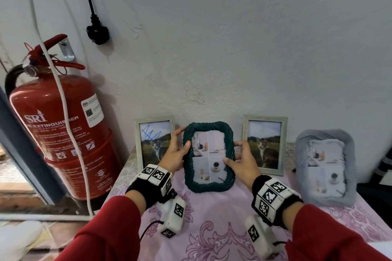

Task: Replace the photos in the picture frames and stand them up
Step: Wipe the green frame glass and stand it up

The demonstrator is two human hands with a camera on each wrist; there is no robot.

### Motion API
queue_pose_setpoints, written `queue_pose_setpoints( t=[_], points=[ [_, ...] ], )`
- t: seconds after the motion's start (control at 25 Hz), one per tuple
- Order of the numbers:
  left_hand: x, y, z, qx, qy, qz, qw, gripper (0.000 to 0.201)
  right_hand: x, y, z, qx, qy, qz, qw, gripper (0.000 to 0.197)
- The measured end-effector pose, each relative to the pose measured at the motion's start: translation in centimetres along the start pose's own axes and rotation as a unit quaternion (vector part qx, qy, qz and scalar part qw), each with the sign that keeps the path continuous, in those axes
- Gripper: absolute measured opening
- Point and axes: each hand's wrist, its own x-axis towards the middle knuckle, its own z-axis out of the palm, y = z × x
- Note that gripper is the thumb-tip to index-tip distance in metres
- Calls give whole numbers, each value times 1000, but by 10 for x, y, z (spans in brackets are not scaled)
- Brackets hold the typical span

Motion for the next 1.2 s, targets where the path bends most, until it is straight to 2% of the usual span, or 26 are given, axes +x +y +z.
queue_pose_setpoints(
  t=[0.2, 0.4, 0.68, 0.76, 0.92, 1.0, 1.2],
  points=[
    [-2, -2, -3, 44, -10, 4, 999, 44, -2, 3, -1, 8, 8, 0, 1000, 43],
    [-5, 1, -9, 98, -34, 25, 994, 54, -5, 1, -3, 0, 5, 3, 1000, 46],
    [-10, 8, -11, 165, -10, 1, 986, 61, -9, -5, -9, -41, 14, 15, 999, 56],
    [-11, 10, -12, 171, 4, -3, 985, 61, -12, -11, -9, -63, 36, 7, 997, 58],
    [-19, 22, -19, 212, 39, 8, 977, 53, -23, -32, -7, -186, 137, -113, 967, 57],
    [-25, 32, -25, 214, 67, 14, 975, 45, -27, -50, -2, -192, 161, -171, 953, 48],
    [-35, 63, -54, 245, 139, 67, 957, 30, -21, -97, 29, -100, 115, -237, 959, 25]
  ],
)
